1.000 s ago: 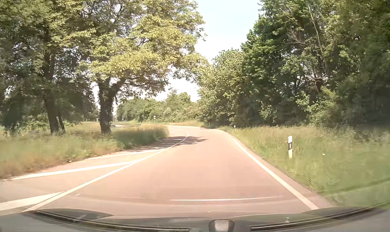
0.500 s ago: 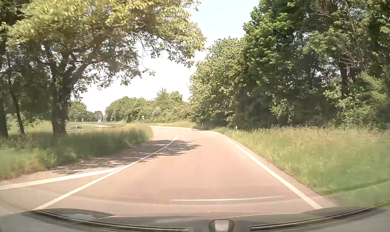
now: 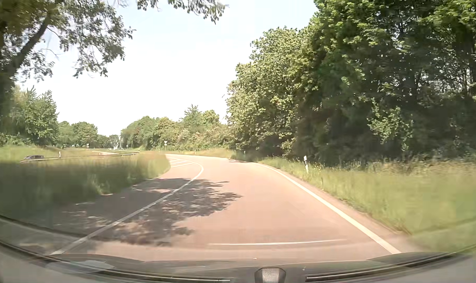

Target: Follow the waypoints while adhering to traffic rules and regulations

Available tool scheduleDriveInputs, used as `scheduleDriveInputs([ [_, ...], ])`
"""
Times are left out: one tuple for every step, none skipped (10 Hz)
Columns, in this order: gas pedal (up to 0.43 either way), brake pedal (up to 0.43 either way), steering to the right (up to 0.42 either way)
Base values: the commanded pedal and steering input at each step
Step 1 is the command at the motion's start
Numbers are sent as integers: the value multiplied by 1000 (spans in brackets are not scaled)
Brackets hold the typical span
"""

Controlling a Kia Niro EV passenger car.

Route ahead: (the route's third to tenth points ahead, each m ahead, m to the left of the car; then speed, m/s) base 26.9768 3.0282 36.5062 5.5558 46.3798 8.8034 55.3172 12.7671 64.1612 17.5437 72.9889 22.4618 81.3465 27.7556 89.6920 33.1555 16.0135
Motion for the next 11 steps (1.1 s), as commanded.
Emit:
scheduleDriveInputs([
  [118,0,-6],
  [118,0,-13],
  [118,0,-20],
  [118,0,-24],
  [118,0,-27],
  [118,0,-30],
  [118,0,-34],
  [118,0,-37],
  [118,0,-40],
  [118,0,-42],
  [118,0,-45],
])
